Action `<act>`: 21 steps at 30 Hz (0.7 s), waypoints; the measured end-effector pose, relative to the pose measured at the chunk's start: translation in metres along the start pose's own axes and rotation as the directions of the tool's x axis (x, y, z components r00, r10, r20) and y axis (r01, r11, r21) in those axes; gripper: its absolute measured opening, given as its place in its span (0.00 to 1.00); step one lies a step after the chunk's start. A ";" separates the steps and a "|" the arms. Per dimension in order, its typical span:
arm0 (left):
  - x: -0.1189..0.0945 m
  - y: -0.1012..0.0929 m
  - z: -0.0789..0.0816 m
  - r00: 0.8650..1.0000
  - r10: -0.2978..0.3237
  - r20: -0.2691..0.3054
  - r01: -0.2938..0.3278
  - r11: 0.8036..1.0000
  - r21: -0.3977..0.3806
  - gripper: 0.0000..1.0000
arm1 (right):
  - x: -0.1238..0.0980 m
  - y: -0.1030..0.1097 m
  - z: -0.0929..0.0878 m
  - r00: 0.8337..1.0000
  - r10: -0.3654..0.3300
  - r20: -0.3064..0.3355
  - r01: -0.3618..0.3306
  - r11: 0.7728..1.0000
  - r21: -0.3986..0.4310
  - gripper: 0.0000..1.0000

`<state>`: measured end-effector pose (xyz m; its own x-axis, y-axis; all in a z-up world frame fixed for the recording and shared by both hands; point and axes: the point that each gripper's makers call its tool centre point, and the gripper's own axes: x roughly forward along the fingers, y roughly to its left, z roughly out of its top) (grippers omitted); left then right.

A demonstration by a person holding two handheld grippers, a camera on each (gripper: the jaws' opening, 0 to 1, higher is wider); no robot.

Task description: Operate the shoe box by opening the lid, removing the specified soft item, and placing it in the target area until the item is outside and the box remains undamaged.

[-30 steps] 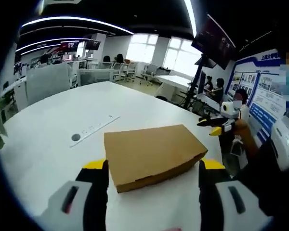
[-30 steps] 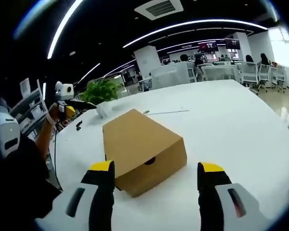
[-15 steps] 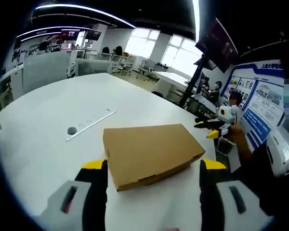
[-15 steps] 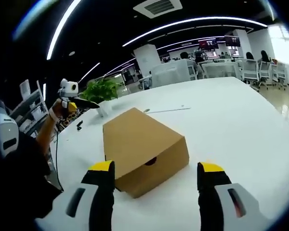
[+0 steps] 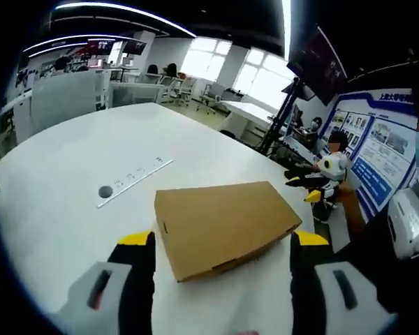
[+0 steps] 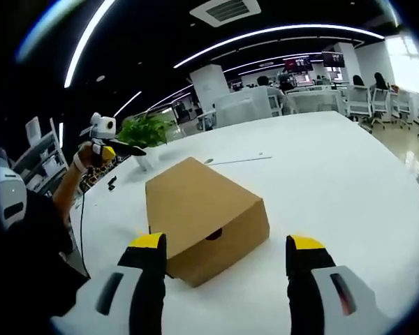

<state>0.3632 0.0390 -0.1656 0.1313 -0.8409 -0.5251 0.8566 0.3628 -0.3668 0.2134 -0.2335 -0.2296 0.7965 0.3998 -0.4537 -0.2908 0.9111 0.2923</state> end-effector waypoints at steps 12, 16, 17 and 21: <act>0.008 0.019 0.002 0.997 -0.064 -0.032 0.061 0.995 -0.083 0.82 | 0.014 0.007 0.000 0.999 0.039 -0.008 -0.039 0.999 0.019 0.71; 0.016 0.031 0.000 0.994 -0.108 -0.031 0.102 0.983 -0.153 0.81 | 0.018 0.008 0.001 0.999 0.042 -0.014 -0.042 0.999 0.018 0.71; 0.019 0.034 -0.001 0.993 -0.115 -0.031 0.108 0.980 -0.168 0.81 | 0.018 0.009 0.002 0.999 0.043 -0.016 -0.042 0.999 0.016 0.71; 0.027 0.042 -0.004 0.990 -0.137 -0.041 0.126 0.971 -0.205 0.83 | 0.019 0.009 0.002 0.999 0.044 -0.019 -0.044 0.999 0.014 0.71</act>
<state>0.4009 0.0333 -0.1988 -0.0084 -0.8654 -0.5011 0.7460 0.3283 -0.5794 0.2274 -0.2175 -0.2337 0.7728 0.4413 -0.4562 -0.3180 0.8912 0.3234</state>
